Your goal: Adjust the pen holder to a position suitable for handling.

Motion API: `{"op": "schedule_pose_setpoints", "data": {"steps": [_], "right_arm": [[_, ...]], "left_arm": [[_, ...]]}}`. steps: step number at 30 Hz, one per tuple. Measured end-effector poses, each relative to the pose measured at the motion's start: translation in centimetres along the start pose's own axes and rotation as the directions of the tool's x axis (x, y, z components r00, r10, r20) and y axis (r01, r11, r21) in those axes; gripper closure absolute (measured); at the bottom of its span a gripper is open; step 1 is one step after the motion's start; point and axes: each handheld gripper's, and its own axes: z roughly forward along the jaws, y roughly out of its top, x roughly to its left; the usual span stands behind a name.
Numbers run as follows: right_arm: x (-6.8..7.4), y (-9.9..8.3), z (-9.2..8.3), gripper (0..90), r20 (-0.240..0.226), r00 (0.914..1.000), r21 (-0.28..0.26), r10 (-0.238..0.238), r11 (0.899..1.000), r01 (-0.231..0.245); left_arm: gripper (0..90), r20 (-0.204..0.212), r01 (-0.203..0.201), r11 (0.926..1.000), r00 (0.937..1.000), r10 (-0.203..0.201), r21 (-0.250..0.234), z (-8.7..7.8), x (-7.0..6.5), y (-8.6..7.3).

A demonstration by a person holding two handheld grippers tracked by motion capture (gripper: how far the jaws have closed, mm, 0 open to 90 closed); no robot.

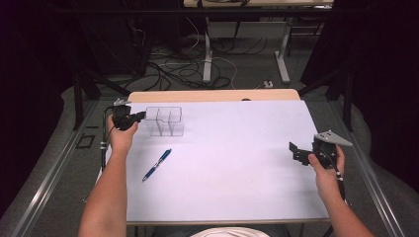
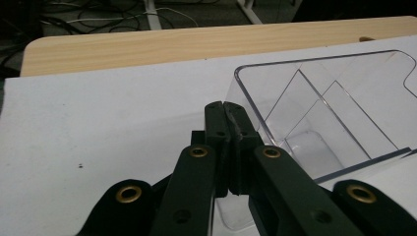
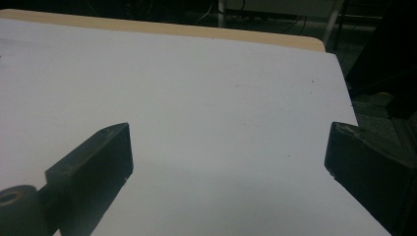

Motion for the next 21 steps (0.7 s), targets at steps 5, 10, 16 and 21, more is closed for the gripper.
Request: {"op": "schedule_pose_setpoints", "data": {"steps": [5,10,16,21], "right_arm": [[-0.1,0.1,-0.2,4.0,-0.008,1.0,0.022,-0.006,1.0,0.006],[0.0,0.1,-0.2,4.1,-0.013,0.9999,0.028,-0.01,1.0,0.011],[0.0,0.1,-0.2,4.1,-0.015,0.9998,0.03,-0.015,0.999,0.016],[0.1,0.1,-0.2,4.1,-0.012,0.9999,0.024,-0.011,1.0,0.012]], "left_arm": [[90.0,0.028,-0.008,0.9999,0.9996,0.008,0.006,0.5,-1.1,0.1],[90.0,0.044,-0.001,0.9999,0.999,0.001,0.013,1.0,-2.5,0.2],[90.0,0.064,0.017,0.9997,0.9978,-0.018,0.017,1.6,-4.3,0.3],[90.0,0.084,0.031,0.9994,0.996,-0.032,0.012,2.3,-5.9,0.5]]}}
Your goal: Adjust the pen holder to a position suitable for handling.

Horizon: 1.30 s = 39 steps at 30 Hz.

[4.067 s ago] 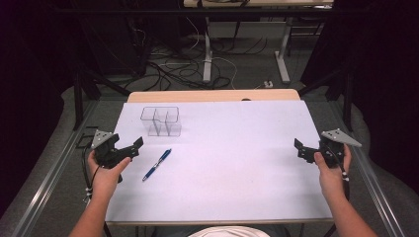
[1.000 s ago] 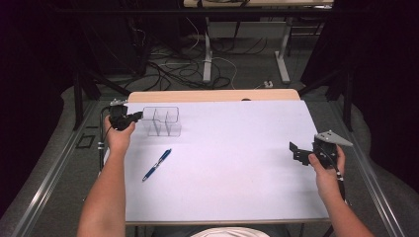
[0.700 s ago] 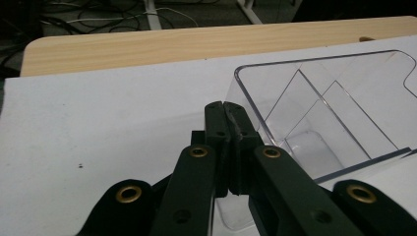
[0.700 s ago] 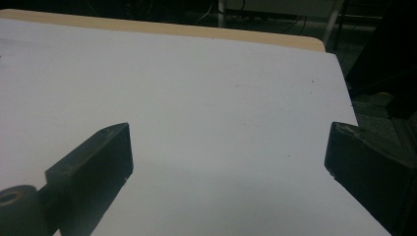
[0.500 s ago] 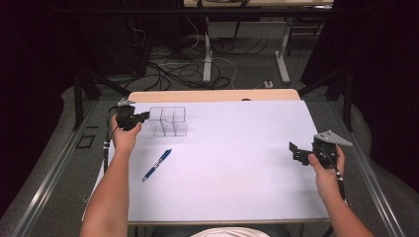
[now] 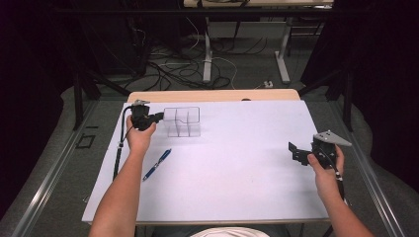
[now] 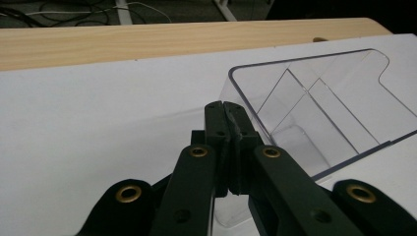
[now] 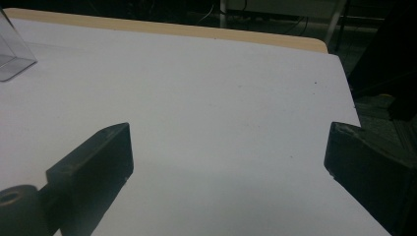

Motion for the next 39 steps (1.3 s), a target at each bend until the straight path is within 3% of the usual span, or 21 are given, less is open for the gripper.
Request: {"op": "schedule_pose_setpoints", "data": {"steps": [5,10,20,28,39], "right_arm": [[-0.1,0.0,0.0,4.1,-0.006,1.0,0.005,-0.003,1.0,0.003],[0.0,0.0,0.0,4.1,-0.008,0.9999,0.009,-0.009,1.0,0.009],[0.1,0.0,0.1,4.1,-0.01,1.0,0.002,-0.001,1.0,0.001],[0.1,0.0,0.0,4.1,-0.014,0.9999,0.002,-0.003,1.0,0.003],[0.0,0.0,0.0,4.1,-0.02,0.9997,0.005,-0.01,1.0,0.011]], "left_arm": [[90.0,0.017,0.023,0.9997,0.9996,-0.023,0.006,0.5,-1.2,-0.1],[90.0,0.024,0.02,0.9997,0.9995,-0.02,0.016,1.0,-2.5,-0.1],[90.0,0.086,0.022,0.9995,0.996,-0.024,0.022,2.4,-5.3,-0.1],[90.0,0.111,0.015,0.9998,0.9937,-0.016,0.012,3.5,-7.5,-0.2],[90.0,0.136,0.005,0.9999,0.9907,-0.007,0.015,4.1,-8.7,-0.3]]}}
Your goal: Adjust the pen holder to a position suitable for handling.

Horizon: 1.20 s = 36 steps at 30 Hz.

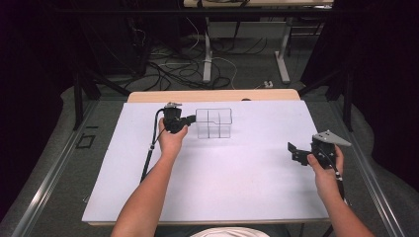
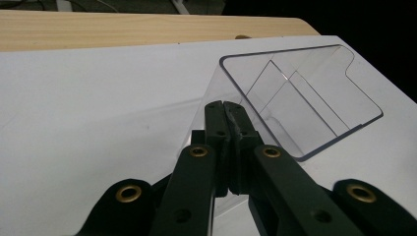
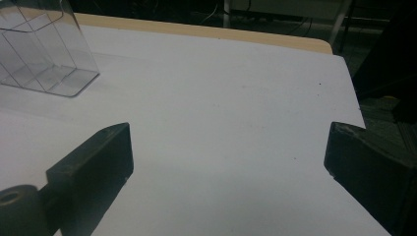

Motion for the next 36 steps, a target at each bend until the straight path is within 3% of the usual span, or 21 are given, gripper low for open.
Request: {"op": "schedule_pose_setpoints", "data": {"steps": [2,5,9,10,14,26,31,36], "right_arm": [[0.0,0.1,-0.1,4.1,-0.001,1.0,0.02,-0.002,1.0,0.002],[0.0,0.0,0.2,4.1,0.005,1.0,-0.015,0.002,1.0,-0.002],[0.0,0.0,0.1,4.1,0.004,1.0,-0.005,-0.001,1.0,0.001],[0.0,0.1,-0.1,4.1,0.0,1.0,0.021,-0.004,1.0,0.004],[-0.1,0.0,0.0,4.1,0.007,1.0,-0.005,-0.001,1.0,0.001],[0.0,0.0,0.0,4.1,0.006,1.0,-0.007,-0.001,1.0,0.001],[0.0,0.1,-0.1,4.1,0.005,1.0,0.005,-0.002,1.0,0.002],[0.0,0.0,0.0,4.1,0.001,1.0,-0.007,-0.003,1.0,0.003]], "left_arm": [[90.0,0.008,-0.001,1.0,1.0,0.001,-0.004,0.1,-0.1,0.0],[90.0,0.012,-0.002,1.0,0.9999,0.002,-0.001,0.3,-0.3,-0.1],[90.0,0.007,-0.011,0.9999,0.9999,0.011,0.002,0.3,-0.4,-0.1],[90.0,0.01,-0.013,0.9999,0.9999,0.013,0.001,0.3,-0.3,-0.1],[87.8,-0.003,-0.014,0.9999,0.9999,0.014,0.006,0.0,-0.2,0.0],[76.4,-0.018,-0.015,0.9995,0.9997,0.015,-0.027,-2.4,-0.2,0.6],[69.1,-0.022,-0.034,0.9981,0.9992,0.033,-0.052,-3.7,-0.4,0.6],[66.0,0.002,-0.012,0.9978,0.9999,0.012,-0.065,-4.9,-0.4,0.4]]}}
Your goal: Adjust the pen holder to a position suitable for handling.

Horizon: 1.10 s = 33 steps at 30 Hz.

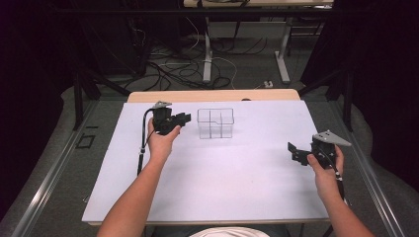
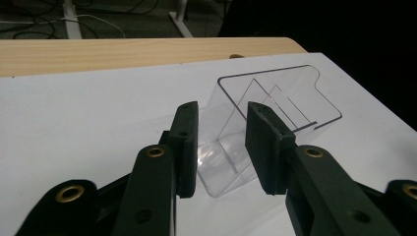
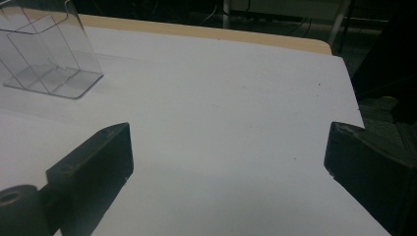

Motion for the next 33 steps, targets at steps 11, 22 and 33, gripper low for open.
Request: {"op": "schedule_pose_setpoints", "data": {"steps": [11,22,33], "right_arm": [[0.0,0.0,-0.1,4.2,0.007,1.0,0.003,0.006,1.0,-0.006],[0.2,0.1,-0.3,4.2,0.005,1.0,0.009,-0.002,1.0,0.002],[0.4,0.1,-0.1,4.2,-0.003,0.9998,-0.002,-0.019,1.0,0.019]], "left_arm": [[50.5,0.0,-0.021,0.9997,0.9998,0.021,0.01,-3.0,-0.2,-0.6],[33.8,-0.053,-0.089,0.9959,0.9946,0.089,0.016,-5.6,-0.4,-1.3],[30.2,-0.074,-0.143,0.9862,0.986,0.149,0.084,-8.5,0.5,-3.3]]}}
